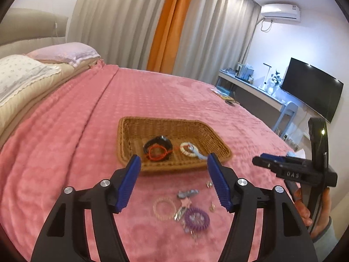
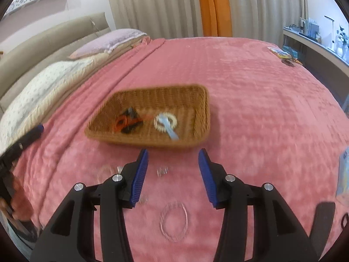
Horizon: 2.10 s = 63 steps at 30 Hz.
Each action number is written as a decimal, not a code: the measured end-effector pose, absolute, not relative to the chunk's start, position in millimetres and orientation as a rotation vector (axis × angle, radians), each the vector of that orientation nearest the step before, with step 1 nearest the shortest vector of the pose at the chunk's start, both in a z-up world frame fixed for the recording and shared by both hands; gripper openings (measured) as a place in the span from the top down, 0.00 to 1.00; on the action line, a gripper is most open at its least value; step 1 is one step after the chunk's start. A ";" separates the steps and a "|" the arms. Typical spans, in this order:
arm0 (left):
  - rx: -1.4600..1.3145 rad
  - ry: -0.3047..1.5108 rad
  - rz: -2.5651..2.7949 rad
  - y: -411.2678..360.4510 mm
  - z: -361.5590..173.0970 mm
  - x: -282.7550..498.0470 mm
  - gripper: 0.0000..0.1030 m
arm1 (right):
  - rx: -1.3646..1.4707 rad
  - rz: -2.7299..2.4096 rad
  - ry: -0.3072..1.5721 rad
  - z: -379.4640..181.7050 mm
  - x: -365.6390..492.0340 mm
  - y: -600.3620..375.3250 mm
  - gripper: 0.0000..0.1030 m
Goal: Organize jewelry
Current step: 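Grasp the clear beaded bracelet with the left gripper while the right gripper grasps the pink beaded bracelet, then carry both bracelets into the wicker basket and open both grippers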
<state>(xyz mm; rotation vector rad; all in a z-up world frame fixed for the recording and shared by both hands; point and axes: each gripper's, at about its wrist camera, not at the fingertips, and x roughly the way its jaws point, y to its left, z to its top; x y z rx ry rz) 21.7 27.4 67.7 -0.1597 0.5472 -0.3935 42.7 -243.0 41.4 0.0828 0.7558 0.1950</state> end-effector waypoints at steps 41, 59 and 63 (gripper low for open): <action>-0.071 0.938 -0.295 -0.6 -63.5 72.9 0.93 | 0.084 0.244 0.920 -51.8 22.1 -226.3 0.94; -0.130 0.744 -0.385 5.9 0.2 36.6 0.93 | 0.066 0.273 0.820 -5.7 9.1 -217.9 0.94; -0.125 0.721 -0.393 5.1 7.9 33.2 0.93 | 0.069 0.274 0.799 5.8 8.9 -219.6 0.94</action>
